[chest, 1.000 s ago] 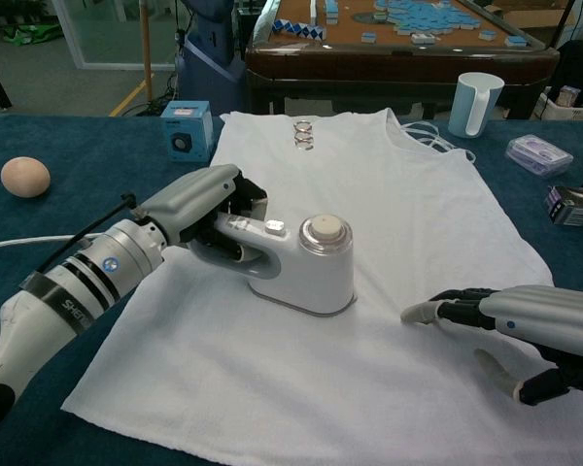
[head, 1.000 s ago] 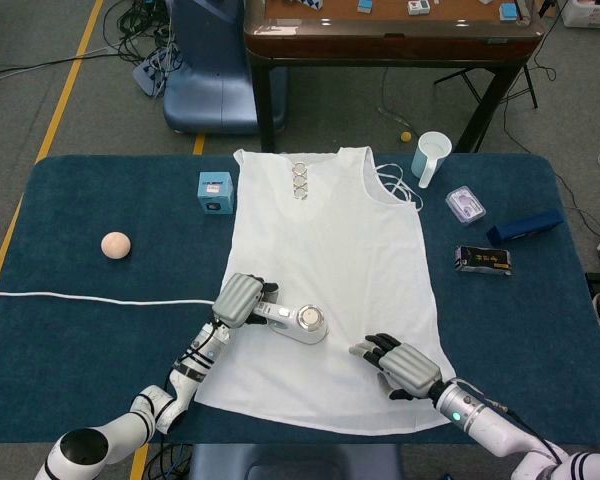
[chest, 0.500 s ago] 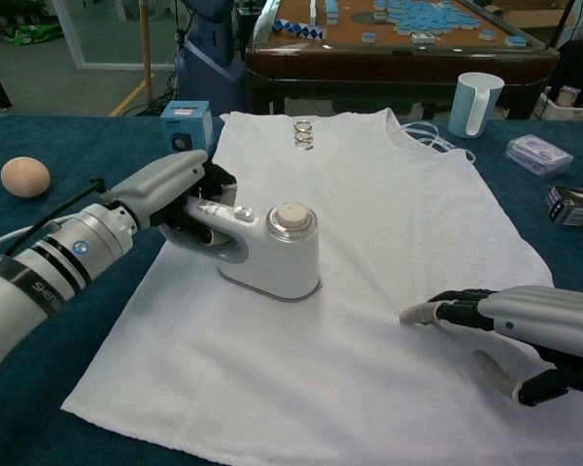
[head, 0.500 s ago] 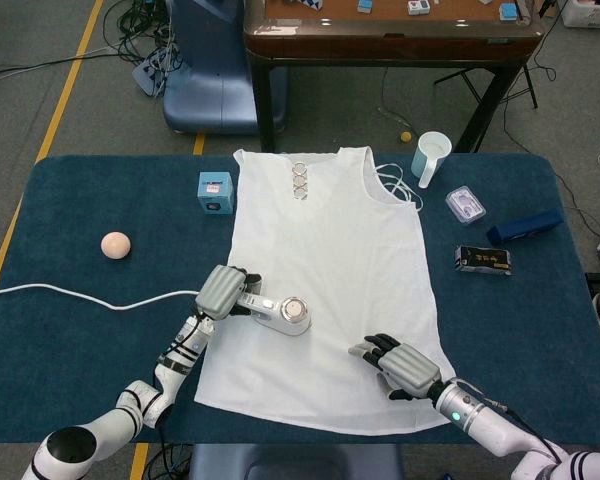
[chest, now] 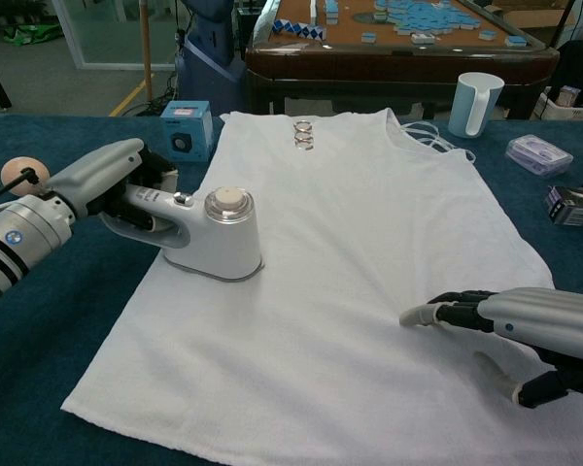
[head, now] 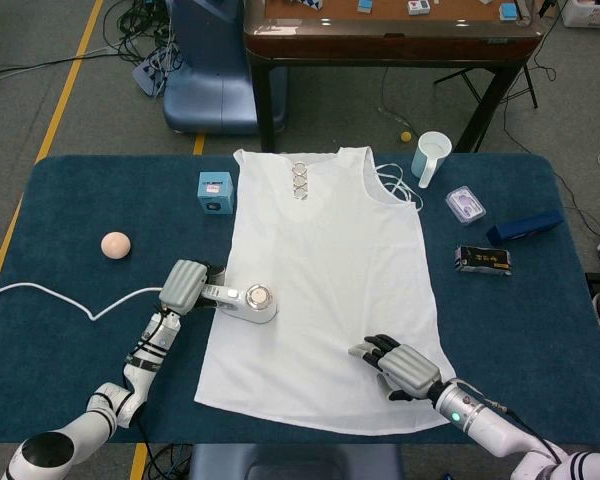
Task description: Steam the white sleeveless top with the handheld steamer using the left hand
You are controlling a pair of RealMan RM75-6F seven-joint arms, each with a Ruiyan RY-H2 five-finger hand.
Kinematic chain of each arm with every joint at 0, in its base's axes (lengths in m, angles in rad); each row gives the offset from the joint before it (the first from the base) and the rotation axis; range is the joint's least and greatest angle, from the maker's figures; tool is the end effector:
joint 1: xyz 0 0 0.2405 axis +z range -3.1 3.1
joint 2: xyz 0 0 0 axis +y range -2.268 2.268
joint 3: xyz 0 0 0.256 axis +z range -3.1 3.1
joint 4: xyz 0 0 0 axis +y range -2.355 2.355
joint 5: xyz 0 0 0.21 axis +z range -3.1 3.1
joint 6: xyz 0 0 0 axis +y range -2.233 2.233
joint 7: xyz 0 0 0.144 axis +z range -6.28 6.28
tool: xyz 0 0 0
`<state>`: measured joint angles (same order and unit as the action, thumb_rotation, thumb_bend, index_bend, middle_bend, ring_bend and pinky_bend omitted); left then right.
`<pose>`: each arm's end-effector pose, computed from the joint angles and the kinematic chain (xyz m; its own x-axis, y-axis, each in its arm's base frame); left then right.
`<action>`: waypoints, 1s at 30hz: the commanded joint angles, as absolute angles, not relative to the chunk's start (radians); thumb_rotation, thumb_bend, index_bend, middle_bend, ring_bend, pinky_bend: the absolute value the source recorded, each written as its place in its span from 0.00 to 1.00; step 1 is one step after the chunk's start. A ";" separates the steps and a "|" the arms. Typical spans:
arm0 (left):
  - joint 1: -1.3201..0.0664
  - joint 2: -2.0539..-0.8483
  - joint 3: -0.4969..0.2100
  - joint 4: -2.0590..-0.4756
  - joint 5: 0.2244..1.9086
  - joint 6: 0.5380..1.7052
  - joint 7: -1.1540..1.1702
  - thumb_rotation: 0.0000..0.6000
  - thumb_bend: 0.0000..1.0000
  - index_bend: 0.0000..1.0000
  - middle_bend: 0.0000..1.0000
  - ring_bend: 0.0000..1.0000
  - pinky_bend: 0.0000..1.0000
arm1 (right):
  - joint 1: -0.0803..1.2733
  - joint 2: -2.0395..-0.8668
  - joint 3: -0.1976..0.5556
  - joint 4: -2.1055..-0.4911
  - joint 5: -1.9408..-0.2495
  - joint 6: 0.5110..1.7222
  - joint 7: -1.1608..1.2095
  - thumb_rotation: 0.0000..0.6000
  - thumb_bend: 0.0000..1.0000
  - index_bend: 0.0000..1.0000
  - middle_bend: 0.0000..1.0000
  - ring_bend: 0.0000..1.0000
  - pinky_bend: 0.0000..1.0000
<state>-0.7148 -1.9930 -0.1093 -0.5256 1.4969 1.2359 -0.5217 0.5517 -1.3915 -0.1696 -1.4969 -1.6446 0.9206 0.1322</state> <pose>-0.2037 0.3727 -0.0534 0.1361 0.0834 0.9872 0.9057 -0.4144 -0.0898 -0.2405 -0.2214 -0.0184 0.4635 -0.5758 0.6735 -0.8482 -0.5083 0.1491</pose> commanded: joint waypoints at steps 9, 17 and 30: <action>-0.669 -1.948 -0.053 -0.612 1.543 1.277 -0.490 1.00 0.25 0.89 0.78 0.64 0.64 | 0.549 -1.385 -0.174 -1.502 -1.645 0.922 0.126 0.99 0.77 0.00 0.13 0.00 0.02; -0.642 -1.910 -0.011 -0.716 1.583 1.301 -0.440 1.00 0.25 0.89 0.78 0.64 0.64 | 0.543 -1.381 -0.178 -1.505 -1.645 0.926 0.123 0.99 0.77 0.00 0.13 0.00 0.02; -0.615 -1.838 0.034 -0.863 1.624 1.300 -0.349 1.00 0.25 0.89 0.77 0.63 0.64 | 0.535 -1.375 -0.184 -1.503 -1.651 0.936 0.129 0.99 0.77 0.00 0.13 0.00 0.02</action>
<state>-0.6191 -1.8457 0.0302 -0.8536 1.6201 1.3010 -0.3552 0.5347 -1.3756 -0.1841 -1.5030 -1.6507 0.9364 0.1291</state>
